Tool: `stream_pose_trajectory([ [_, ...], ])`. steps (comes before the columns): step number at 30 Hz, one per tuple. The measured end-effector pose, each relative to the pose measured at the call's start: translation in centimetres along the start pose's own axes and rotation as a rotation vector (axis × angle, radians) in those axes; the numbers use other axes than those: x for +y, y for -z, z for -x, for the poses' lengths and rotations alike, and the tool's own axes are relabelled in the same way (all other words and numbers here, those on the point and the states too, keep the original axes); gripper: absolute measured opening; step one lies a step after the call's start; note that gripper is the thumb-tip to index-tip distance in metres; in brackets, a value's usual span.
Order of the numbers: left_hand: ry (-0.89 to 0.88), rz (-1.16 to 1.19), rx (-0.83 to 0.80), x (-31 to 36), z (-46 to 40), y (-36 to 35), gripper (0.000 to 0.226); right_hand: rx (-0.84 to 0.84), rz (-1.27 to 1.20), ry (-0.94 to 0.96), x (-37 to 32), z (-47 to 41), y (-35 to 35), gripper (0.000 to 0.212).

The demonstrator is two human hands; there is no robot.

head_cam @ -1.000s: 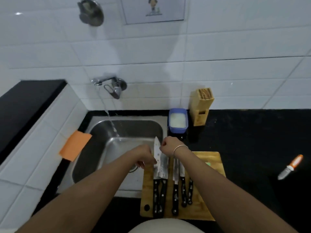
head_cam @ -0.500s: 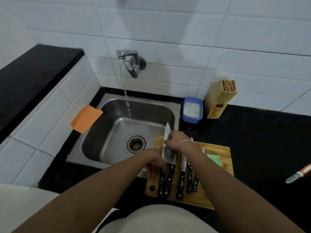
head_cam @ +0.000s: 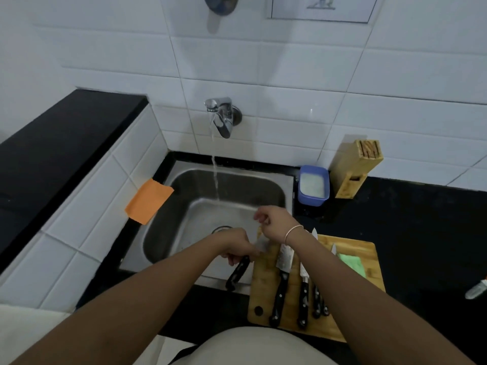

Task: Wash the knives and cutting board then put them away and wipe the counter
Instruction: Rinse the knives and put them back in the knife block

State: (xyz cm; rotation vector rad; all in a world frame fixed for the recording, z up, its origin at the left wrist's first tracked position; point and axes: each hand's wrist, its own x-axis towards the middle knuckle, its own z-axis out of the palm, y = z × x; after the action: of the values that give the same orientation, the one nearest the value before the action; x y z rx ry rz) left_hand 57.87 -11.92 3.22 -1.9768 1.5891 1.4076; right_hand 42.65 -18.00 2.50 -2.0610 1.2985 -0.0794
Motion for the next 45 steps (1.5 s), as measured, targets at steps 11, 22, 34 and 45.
stream_pose_trajectory([
  [11,0.116,0.504,-0.102,-5.6,0.8,9.0,0.023,-0.219,0.01,0.123,-6.4,-2.9,0.4,0.047],
  [22,-0.065,0.976,0.087,-8.2,1.9,14.1,0.046,0.192,-0.097,0.115,-8.9,-7.5,-1.4,0.02],
  [34,-0.176,1.0,0.582,-7.6,0.5,16.8,0.017,0.062,-0.332,0.102,-9.6,-13.2,1.3,0.033],
  [45,-0.257,1.006,0.744,-6.7,-0.4,17.7,0.014,-0.034,-0.379,0.138,-10.6,-15.0,2.8,0.029],
])
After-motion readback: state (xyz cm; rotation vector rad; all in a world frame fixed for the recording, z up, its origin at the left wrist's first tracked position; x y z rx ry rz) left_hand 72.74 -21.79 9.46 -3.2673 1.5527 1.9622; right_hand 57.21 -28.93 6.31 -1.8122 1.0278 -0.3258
